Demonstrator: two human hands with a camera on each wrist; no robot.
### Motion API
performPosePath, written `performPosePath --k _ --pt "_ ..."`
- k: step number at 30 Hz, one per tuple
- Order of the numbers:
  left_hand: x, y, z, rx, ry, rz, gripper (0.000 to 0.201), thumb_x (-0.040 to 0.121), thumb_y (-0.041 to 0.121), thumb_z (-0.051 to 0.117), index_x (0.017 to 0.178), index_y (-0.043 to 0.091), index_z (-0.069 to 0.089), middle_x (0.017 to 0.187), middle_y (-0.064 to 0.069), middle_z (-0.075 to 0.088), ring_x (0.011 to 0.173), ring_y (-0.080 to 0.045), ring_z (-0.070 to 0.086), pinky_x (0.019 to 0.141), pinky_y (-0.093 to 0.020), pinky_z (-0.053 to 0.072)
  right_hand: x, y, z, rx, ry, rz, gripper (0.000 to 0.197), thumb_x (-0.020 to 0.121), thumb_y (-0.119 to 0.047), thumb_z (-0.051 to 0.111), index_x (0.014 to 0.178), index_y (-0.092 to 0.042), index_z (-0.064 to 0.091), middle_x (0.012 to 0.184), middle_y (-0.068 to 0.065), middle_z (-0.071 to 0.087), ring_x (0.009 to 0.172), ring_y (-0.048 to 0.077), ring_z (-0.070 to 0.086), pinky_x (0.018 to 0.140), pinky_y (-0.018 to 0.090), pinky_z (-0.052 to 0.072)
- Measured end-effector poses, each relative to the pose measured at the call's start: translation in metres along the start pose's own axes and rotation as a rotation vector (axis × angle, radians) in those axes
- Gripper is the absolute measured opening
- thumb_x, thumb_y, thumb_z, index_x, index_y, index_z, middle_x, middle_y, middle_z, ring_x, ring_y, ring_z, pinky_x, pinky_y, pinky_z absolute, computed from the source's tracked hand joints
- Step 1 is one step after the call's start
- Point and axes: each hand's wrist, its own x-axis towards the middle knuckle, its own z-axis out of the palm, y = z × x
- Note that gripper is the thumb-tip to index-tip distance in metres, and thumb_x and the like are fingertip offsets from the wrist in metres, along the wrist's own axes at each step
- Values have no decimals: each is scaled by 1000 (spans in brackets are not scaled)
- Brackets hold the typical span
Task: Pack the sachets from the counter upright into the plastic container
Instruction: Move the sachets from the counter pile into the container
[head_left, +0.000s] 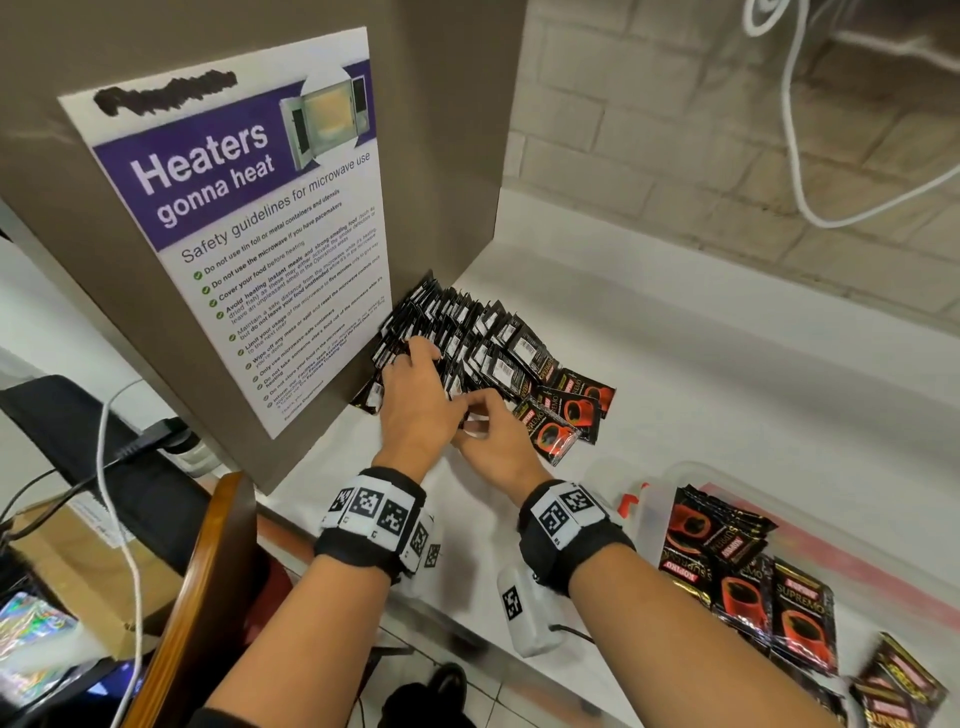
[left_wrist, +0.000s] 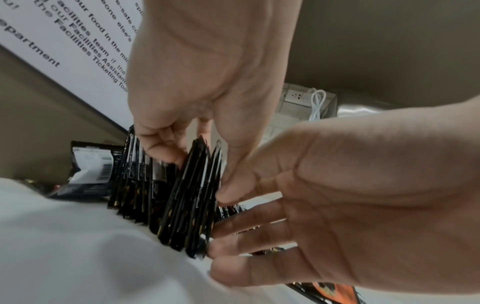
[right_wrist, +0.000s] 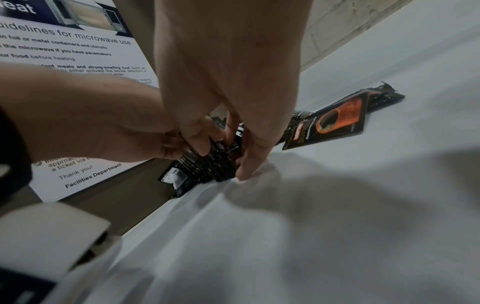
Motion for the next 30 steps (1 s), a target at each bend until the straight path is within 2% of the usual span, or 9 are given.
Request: performPosePath --k 4,7,9,13,17,21,25,27,30 --pt "-1 2 3 -34 -25 -16 75 81 17 82 133 17 30 130 -12 50 109 -27 53 80 -36 44 -1 1 0 18 -27 43 32 92 -12 67 117 -20 50 114 -5 60 106 13 60 81 12 45" --pt "2 2 6 19 -71 -37 75 83 21 81 139 12 32 135 -14 47 112 -30 55 77 -31 36 -2 0 -3 49 -42 88 30 95 -7 60 122 -13 51 117 -1 61 104 13 60 78 10 45" --pt "3 2 9 62 -98 -55 71 86 26 79 140 7 37 135 -16 46 114 -32 55 78 -31 35 -4 -3 -6 55 -58 98 30 96 -3 56 125 -8 52 113 -2 61 100 12 60 84 17 47" --pt "2 2 7 68 -96 -66 73 83 33 81 137 4 43 128 -19 50 114 -36 55 84 -39 46 -10 -11 -10 62 -69 123 30 98 1 47 126 -5 53 117 1 60 115 22 59 102 35 49" --pt "0 4 -5 38 -84 -59 70 80 33 83 133 5 46 123 -18 53 112 -37 56 88 -46 49 -14 -20 -16 154 -25 149 28 100 3 44 125 -4 55 126 13 60 114 27 60 100 46 51" --pt "-4 15 -26 -38 -70 42 63 80 25 81 132 7 51 122 -15 61 113 -32 57 87 -36 48 -20 -36 -26 411 66 216 18 105 -18 49 122 -12 46 127 18 55 107 30 64 92 45 58" --pt "-15 40 -50 -207 -132 271 37 78 16 77 111 19 61 95 3 68 85 -14 64 68 -23 47 -28 -54 -43 629 7 297 48 104 -52 41 136 -16 41 130 17 59 99 34 71 86 47 61" --pt "-21 56 -55 -297 -171 375 35 79 10 75 109 22 61 91 8 69 82 -5 65 70 -19 50 -35 -63 -55 761 -64 273 56 101 -61 37 141 -21 44 131 16 62 93 37 72 85 49 60" --pt "-29 78 -51 -363 -188 485 37 81 6 73 113 18 60 101 5 68 95 -9 64 82 -19 49 -44 -74 -75 955 -17 176 61 102 -61 33 140 -18 54 125 15 69 105 33 70 88 49 59"
